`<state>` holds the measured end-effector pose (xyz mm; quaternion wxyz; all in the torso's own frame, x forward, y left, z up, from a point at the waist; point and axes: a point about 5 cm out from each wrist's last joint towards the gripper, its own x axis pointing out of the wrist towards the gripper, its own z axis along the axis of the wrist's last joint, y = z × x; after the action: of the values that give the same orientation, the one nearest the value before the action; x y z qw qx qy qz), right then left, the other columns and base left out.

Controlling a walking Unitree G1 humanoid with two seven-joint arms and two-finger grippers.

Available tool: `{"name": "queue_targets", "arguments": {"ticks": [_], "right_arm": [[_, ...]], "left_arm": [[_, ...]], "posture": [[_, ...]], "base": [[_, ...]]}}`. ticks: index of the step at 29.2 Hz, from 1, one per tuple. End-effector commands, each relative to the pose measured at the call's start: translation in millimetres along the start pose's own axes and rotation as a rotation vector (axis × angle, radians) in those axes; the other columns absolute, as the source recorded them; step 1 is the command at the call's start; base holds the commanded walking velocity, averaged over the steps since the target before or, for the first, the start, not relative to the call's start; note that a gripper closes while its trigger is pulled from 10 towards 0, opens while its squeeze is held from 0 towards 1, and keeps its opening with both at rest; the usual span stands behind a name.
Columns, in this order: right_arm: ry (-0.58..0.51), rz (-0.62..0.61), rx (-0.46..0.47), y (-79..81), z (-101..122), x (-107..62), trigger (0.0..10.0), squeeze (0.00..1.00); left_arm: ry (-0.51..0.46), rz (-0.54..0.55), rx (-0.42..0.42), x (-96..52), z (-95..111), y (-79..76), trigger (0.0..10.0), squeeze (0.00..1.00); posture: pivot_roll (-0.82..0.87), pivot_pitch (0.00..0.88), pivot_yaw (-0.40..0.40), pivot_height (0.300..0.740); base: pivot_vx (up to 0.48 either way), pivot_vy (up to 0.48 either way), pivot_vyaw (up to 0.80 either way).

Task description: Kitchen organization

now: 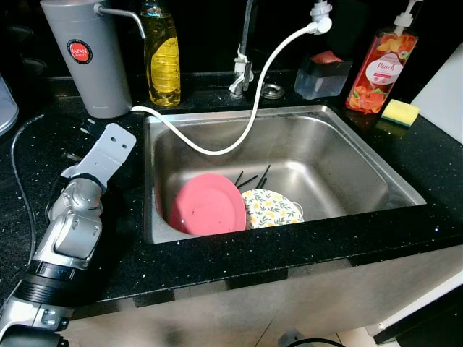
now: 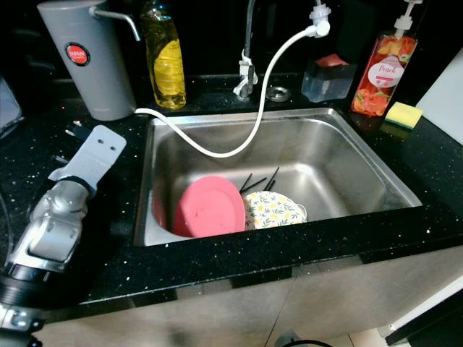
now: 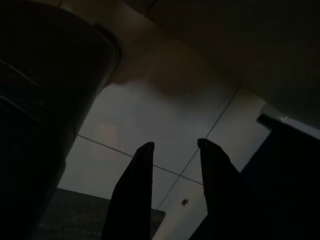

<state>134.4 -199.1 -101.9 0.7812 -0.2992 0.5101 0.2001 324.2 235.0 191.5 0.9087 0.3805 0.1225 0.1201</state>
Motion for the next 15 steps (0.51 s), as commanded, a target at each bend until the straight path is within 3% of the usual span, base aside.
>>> {"name": "queue_targets", "arguments": {"ticks": [1, 12, 13, 14, 15], "right_arm": [[0.015, 0.0, 0.007, 0.7, -4.3, -0.6, 10.0, 0.0], [0.018, 0.002, -0.013, -0.4, -6.8, -1.2, 10.0, 0.0], [0.02, 0.002, -0.014, -0.6, -7.6, -1.3, 10.0, 0.0], [0.02, 0.002, -0.014, -0.6, -7.6, -1.3, 10.0, 0.0], [0.022, 0.001, -0.009, -0.8, -8.3, -1.5, 10.0, 0.0]], "left_arm": [[0.03, -0.036, 0.01, -2.2, -6.2, -10.9, 10.0, 0.0], [0.006, -0.071, 0.009, -0.9, -2.3, -15.8, 10.0, 0.0], [-0.016, -0.087, -0.063, -0.9, 1.5, -15.5, 10.0, 0.0], [-0.016, -0.087, -0.063, -0.9, 1.5, -15.5, 10.0, 0.0], [-0.025, -0.057, -0.209, 0.7, 7.6, -8.8, 10.0, 0.0]], "posture": [[0.1, 0.022, -0.031, 0.74], [0.11, 0.015, -0.033, 0.74], [0.1, 0.011, -0.028, 0.74], [0.1, 0.011, -0.028, 0.74], [0.1, 0.013, -0.029, 0.74]], "base": [[0.0, 0.0, 0.0], [0.0, 0.0, 0.0], [0.0, 0.0, 0.0], [0.0, 0.0, 0.0], [0.0, 0.0, 0.0]]}}
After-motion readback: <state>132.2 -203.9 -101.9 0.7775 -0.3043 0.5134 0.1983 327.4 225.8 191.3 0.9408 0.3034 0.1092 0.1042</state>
